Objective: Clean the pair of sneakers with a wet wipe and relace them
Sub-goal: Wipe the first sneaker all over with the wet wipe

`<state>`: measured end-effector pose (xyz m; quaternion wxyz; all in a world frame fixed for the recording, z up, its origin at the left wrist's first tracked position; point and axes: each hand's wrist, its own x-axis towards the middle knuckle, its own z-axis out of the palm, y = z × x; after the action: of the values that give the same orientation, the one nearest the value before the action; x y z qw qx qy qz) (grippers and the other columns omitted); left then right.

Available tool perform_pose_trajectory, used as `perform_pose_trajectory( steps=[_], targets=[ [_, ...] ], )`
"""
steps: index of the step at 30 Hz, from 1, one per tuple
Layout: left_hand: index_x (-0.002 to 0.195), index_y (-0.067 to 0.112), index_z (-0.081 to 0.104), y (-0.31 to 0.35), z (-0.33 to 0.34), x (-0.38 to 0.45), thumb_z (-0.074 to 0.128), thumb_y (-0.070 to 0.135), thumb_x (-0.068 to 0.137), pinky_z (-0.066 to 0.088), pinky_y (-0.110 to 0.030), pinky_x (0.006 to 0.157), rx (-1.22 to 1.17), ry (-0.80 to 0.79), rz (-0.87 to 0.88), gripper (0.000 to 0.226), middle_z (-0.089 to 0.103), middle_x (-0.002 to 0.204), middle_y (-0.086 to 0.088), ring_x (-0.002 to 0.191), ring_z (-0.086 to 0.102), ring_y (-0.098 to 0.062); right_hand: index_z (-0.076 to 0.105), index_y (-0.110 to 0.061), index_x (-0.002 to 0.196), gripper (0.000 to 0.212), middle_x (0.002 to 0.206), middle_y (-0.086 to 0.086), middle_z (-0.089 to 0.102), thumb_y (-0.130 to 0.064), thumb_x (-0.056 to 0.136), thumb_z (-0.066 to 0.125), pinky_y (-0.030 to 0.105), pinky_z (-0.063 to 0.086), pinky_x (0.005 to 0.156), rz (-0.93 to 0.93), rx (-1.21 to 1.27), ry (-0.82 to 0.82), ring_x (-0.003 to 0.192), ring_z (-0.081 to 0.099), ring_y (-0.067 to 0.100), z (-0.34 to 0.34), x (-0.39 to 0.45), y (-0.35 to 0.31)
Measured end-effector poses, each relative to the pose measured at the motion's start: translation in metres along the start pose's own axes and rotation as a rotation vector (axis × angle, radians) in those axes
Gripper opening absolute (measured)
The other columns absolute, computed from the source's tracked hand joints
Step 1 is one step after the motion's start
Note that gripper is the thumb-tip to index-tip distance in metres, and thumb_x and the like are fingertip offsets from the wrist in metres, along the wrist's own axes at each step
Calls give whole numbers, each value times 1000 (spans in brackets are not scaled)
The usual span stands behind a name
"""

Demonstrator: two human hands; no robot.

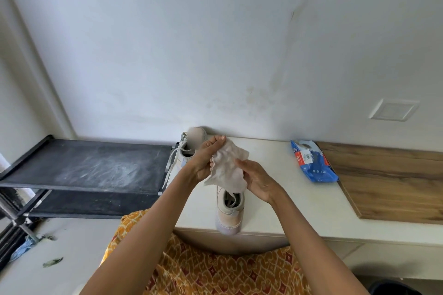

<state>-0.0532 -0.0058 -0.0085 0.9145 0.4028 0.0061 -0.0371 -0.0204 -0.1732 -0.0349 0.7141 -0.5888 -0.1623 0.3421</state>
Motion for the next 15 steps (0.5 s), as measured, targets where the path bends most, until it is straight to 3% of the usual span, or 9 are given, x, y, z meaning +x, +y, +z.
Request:
perform_pose_trajectory(
  steps=[1,3,5,6,9,13,15],
  targets=[
    [78,11,57,1,-1,-1,52,16,94,53,-24,55,-8,19,3,18,60,68,-5,58,61,-13,56,1,125,57,127,22,58,-34,81,70,48,39,105,10,7,-1,120,53,37,1,1,0],
    [75,15,57,2,-6,-1,55,18,92,48,-20,48,115,133,54,17,57,68,-2,56,57,-9,59,2,119,51,117,17,65,-28,80,72,42,48,97,-8,40,33,110,61,30,3,1,-1],
    [76,17,55,2,-11,-3,60,18,90,38,-17,38,273,306,114,15,54,67,0,51,52,-7,63,-2,107,42,95,7,71,-25,74,74,28,55,77,-44,86,118,87,66,18,5,1,-3],
    [77,16,54,1,-16,-2,62,16,89,39,-17,40,318,369,134,14,55,68,-1,54,53,-9,62,-6,104,37,87,4,69,-21,73,74,24,54,69,-56,98,158,79,64,15,5,0,-3],
    [85,14,53,-3,-24,-1,67,16,85,48,-26,56,460,452,139,14,57,80,-5,72,57,-18,57,-11,111,33,85,5,67,-4,81,68,25,52,61,-55,90,235,71,60,16,3,0,-3],
    [115,14,52,-7,-31,5,71,33,81,43,-31,89,1018,586,248,44,48,114,-3,106,45,-17,56,-11,108,27,85,7,67,1,85,63,24,52,64,-69,97,269,67,62,13,4,0,-4],
    [119,17,56,-6,-31,3,67,39,82,40,-34,96,1147,473,360,44,47,119,-1,113,43,-15,54,-12,102,22,81,6,64,4,87,58,23,52,65,-91,128,256,64,60,12,6,1,-6]
  ],
)
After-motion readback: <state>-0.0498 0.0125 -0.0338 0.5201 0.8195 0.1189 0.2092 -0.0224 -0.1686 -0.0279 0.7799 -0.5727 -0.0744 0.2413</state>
